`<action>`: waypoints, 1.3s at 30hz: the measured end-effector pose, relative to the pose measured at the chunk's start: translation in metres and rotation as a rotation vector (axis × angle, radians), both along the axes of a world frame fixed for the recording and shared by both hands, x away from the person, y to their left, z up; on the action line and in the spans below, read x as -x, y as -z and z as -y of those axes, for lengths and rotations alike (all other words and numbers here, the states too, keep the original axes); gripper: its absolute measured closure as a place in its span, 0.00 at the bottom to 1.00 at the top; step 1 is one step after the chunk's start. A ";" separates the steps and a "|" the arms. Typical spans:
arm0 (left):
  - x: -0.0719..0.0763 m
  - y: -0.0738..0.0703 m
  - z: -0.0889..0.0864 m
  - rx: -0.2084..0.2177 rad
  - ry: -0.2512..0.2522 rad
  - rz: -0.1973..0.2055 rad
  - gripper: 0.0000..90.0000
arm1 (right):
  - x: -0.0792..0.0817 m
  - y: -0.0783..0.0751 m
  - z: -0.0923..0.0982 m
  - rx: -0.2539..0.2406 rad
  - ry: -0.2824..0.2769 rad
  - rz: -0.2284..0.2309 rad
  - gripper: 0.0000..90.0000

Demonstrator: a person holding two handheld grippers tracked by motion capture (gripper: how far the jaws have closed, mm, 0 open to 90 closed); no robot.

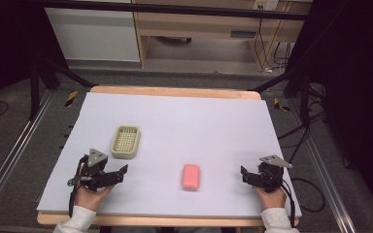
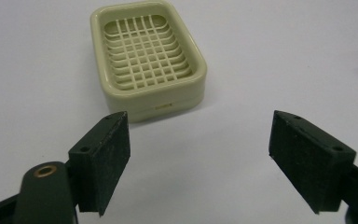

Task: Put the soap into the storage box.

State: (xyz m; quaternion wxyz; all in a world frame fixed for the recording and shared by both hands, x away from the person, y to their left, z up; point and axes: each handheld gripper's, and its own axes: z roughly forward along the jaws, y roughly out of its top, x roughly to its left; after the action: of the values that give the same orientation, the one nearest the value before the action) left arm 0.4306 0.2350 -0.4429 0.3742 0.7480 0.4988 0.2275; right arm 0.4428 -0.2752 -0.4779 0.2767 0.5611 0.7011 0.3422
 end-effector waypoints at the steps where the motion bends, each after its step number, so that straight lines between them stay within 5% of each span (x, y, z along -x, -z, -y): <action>1: 0.000 0.000 0.000 0.000 0.000 0.000 0.22 | 0.000 0.000 0.000 0.000 0.000 0.000 0.09; 39: -0.001 -0.019 0.056 -0.022 0.115 -0.022 0.22 | 0.000 0.000 -0.003 0.015 -0.001 -0.014 0.09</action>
State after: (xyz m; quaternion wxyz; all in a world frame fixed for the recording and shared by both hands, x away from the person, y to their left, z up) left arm 0.4315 0.1794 -0.4239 0.3731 0.7818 0.4565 0.2030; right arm 0.4428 -0.2720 -0.4784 0.2758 0.5611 0.7057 0.3333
